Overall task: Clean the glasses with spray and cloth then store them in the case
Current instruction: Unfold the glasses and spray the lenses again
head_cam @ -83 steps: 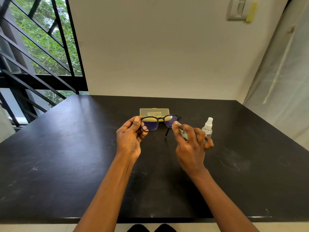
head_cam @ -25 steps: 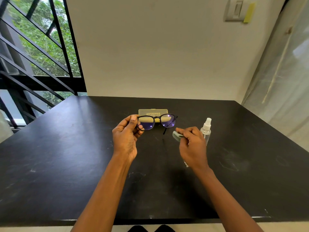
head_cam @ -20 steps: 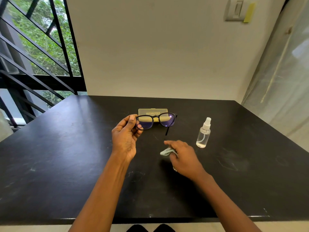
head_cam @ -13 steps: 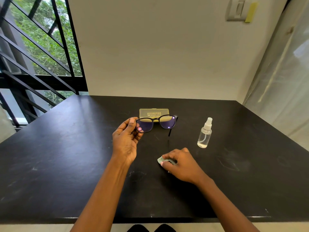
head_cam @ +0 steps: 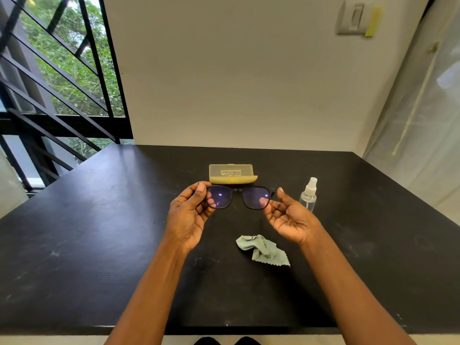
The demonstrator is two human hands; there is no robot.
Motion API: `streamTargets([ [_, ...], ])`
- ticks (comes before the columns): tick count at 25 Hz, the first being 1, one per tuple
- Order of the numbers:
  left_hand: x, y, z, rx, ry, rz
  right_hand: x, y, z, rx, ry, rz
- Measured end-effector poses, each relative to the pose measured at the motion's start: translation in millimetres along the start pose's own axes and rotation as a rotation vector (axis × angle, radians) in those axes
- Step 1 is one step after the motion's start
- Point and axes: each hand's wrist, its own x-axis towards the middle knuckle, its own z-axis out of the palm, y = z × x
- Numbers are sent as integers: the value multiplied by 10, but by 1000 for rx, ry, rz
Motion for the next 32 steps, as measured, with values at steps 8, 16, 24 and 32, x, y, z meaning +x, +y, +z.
streamTargets([
  [8,-9,13,-169,29,-55,-107,-62,8,102,110,-7,36],
  [16,88,-74,-223,150,39,-192,-325,-19,243,-115,-139,-171],
  [24,-65,-124,53,516,-188,-24,-311,337,381,-704,-37,-728],
  [32,-76,-358,76,1099,-131,675,-277,501,358,-961,-14,-917],
])
